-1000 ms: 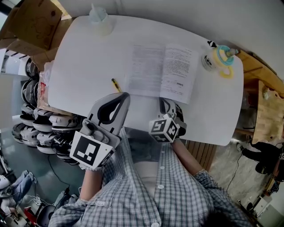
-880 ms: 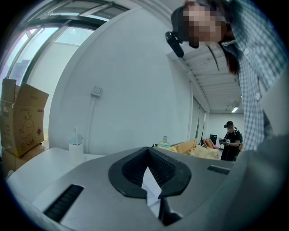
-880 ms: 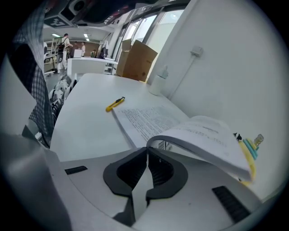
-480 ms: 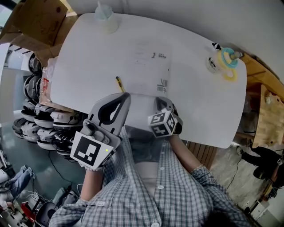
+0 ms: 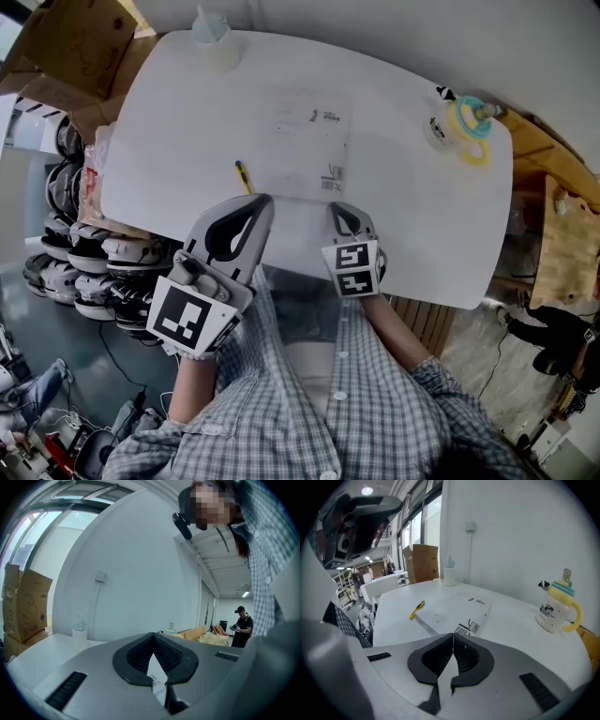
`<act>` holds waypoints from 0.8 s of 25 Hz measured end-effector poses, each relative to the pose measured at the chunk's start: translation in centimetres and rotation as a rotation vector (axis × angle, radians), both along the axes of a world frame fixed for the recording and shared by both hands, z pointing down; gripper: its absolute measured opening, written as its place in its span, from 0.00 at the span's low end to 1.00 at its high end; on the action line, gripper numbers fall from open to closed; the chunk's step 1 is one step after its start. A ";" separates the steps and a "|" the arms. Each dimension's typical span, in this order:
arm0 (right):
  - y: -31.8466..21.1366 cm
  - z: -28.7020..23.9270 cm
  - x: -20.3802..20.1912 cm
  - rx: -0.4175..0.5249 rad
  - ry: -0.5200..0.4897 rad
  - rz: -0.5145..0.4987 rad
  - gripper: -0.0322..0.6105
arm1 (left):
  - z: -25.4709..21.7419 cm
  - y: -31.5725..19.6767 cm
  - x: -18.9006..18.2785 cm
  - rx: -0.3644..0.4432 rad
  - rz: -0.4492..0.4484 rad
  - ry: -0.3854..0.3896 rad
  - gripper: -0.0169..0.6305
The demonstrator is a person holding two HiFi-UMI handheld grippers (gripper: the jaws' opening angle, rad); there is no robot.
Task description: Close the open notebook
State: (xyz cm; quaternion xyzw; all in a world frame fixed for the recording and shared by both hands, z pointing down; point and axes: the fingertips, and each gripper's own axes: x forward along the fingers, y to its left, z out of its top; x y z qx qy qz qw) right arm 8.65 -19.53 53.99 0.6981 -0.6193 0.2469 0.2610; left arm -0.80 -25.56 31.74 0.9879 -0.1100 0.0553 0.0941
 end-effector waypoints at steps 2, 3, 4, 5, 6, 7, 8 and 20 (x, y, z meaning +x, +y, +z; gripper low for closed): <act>0.8 -1.0 0.4 0.041 -0.030 0.024 0.08 | -0.1 0.5 0.5 -0.001 0.008 0.002 0.04; 1.3 -1.4 0.7 0.059 -0.042 0.037 0.08 | -0.1 0.7 0.7 -0.004 0.012 -0.001 0.04; 1.8 -1.8 1.0 0.079 -0.053 0.052 0.08 | -0.1 1.1 0.9 -0.008 0.016 -0.007 0.04; 2.3 -2.2 1.3 0.101 -0.065 0.066 0.08 | -0.1 1.4 1.1 -0.011 0.020 -0.012 0.04; 2.8 -2.6 1.6 0.125 -0.077 0.080 0.08 | -0.1 1.7 1.4 -0.011 0.024 -0.012 0.04; 3.2 -3.0 1.9 0.152 -0.091 0.090 0.08 | -0.2 2.0 1.7 -0.010 0.027 -0.011 0.04; 3.6 -3.4 2.1 0.179 -0.104 0.098 0.08 | -0.3 2.3 2.0 -0.009 0.030 -0.010 0.04; 6.9 -7.8 5.4 0.283 -0.161 0.145 0.08 | -1.3 5.8 4.8 0.015 0.052 -0.001 0.04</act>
